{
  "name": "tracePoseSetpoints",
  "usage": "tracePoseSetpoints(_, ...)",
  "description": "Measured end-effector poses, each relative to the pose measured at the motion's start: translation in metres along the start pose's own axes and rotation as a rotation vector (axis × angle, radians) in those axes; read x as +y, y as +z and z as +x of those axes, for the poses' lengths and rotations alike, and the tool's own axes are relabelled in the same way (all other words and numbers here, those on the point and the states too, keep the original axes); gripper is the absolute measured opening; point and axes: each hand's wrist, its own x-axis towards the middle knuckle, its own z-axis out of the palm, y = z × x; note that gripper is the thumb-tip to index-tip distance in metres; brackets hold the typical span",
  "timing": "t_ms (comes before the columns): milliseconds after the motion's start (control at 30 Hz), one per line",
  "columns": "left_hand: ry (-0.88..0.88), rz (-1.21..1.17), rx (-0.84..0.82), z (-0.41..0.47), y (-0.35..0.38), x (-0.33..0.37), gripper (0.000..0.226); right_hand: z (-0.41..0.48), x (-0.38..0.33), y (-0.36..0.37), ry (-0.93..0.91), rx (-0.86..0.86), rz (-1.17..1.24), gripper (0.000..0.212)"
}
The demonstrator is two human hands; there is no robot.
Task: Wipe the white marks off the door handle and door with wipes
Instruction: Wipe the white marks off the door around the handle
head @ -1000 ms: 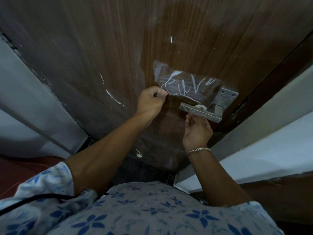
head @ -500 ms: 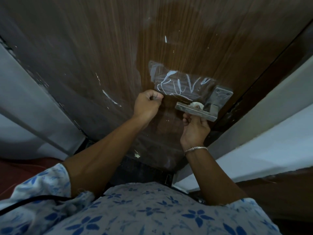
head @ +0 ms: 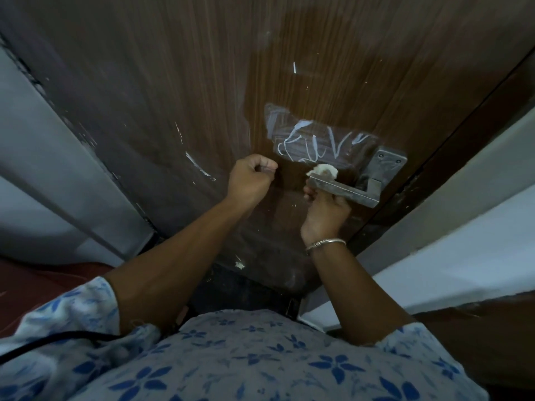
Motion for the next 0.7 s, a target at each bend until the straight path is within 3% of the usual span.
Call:
tracePoseSetpoints(167, -0.018, 0.009, -0.001, 0.001, -0.007, -0.001, 0.014, 0.009, -0.003, -0.019, -0.080, 0.046, 0.026, 0.012)
tracePoseSetpoints(367, -0.007, 0.023, 0.011, 0.003, -0.007, -0.006, 0.015, 0.005, 0.003, -0.003, -0.109, -0.032, -0.058, 0.018)
tracePoseSetpoints(567, 0.026, 0.026, 0.043, 0.004, -0.007, -0.013, 0.021, -0.006, 0.020, 0.031, -0.003, -0.101, -0.185, 0.024)
tracePoseSetpoints(700, 0.035, 0.024, 0.050, 0.005, -0.015, -0.016, 0.023, -0.007, 0.018, 0.025, -0.047, -0.090, -0.139, 0.024)
